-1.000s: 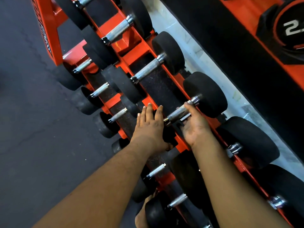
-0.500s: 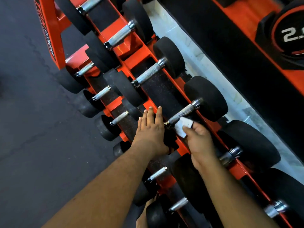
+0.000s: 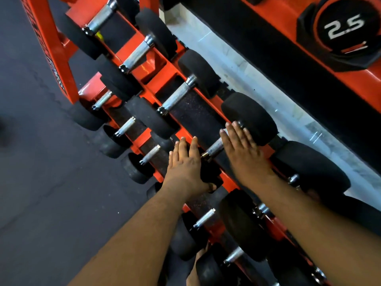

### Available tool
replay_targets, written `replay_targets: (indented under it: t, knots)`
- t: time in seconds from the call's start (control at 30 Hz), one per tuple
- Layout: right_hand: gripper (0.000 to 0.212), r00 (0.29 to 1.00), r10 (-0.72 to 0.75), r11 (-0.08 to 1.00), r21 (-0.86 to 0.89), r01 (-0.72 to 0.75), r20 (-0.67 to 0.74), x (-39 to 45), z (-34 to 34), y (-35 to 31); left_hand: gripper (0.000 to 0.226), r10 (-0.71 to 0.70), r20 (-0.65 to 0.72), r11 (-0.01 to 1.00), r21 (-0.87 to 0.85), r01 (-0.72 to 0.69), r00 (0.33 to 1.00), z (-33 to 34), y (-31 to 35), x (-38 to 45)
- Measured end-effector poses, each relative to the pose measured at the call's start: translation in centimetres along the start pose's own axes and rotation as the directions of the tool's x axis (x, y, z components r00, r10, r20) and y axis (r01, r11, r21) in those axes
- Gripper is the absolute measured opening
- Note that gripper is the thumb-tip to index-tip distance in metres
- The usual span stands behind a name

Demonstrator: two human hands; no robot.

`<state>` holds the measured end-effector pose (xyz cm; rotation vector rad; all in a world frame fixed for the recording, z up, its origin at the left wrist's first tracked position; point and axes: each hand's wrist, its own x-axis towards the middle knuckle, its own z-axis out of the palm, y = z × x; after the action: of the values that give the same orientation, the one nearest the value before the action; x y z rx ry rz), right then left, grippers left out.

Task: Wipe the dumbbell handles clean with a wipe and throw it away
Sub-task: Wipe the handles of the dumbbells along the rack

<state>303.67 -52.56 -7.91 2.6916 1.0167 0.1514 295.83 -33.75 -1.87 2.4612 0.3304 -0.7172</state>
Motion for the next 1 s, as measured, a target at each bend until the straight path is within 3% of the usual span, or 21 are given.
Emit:
replay_targets:
  t: [0.03, 0.17, 0.2, 0.3, 0.33, 0.5, 0.57, 0.63, 0.73, 1.0]
  knots:
    - [0.068, 1.0, -0.015, 1.0, 0.007, 0.015, -0.007, -0.3, 0.4, -1.3, 0.144, -0.003, 0.002, 1.0, -0.008, 0.003, 1.0, 0.0, 0.1, 0.0]
    - [0.062, 0.952, -0.306, 0.95, -0.059, 0.306, 0.005, -0.5, 1.2, -2.2, 0.142, -0.026, 0.009, 0.999, -0.021, 0.026, 1.0, -0.3, 0.3, -0.1]
    - [0.06, 0.96, -0.281, 0.956, -0.085, 0.281, 0.017, -0.1, 1.1, -1.4, 0.142, -0.032, 0.011, 0.999, -0.019, 0.032, 0.999, -0.3, 0.3, -0.2]
    - [0.056, 0.998, -0.015, 0.999, -0.028, 0.016, 0.056, 1.2, -0.1, -0.7, 0.142, -0.038, 0.006, 0.999, -0.018, 0.038, 0.999, -0.3, 0.4, -0.2]
    - [0.054, 0.998, 0.002, 1.0, -0.022, 0.0, 0.061, 1.4, -0.4, -1.1, 0.142, -0.04, 0.005, 0.999, -0.018, 0.04, 0.999, -0.4, 0.5, -0.2]
    - [0.061, 0.951, -0.304, 0.953, 0.044, 0.301, 0.06, 0.5, -0.1, -3.1, 0.142, -0.032, -0.001, 0.999, -0.026, 0.032, 0.999, -0.2, 0.3, -0.3]
    - [0.059, 0.94, -0.342, 0.94, -0.001, 0.342, 0.002, 0.2, 0.3, -1.9, 0.141, -0.022, -0.007, 0.999, -0.025, 0.021, 1.0, -0.2, 0.0, -0.3]
    - [0.062, 0.968, -0.249, 0.967, -0.057, 0.248, -0.016, 0.0, 0.4, -0.3, 0.14, -0.014, -0.007, 1.0, -0.012, 0.014, 1.0, -0.1, 0.1, -0.1]
    - [0.063, 1.0, -0.007, 1.0, -0.008, 0.007, -0.001, -0.3, 0.1, -0.2, 0.141, 0.003, -0.01, 1.0, -0.005, -0.003, 1.0, 0.0, -0.1, -0.2]
    - [0.049, 0.973, -0.22, 0.94, 0.253, 0.23, -0.067, -2.8, -0.9, -2.4, 0.136, 0.055, 0.009, 0.998, 0.022, -0.055, 0.998, 0.0, -0.3, -0.2]
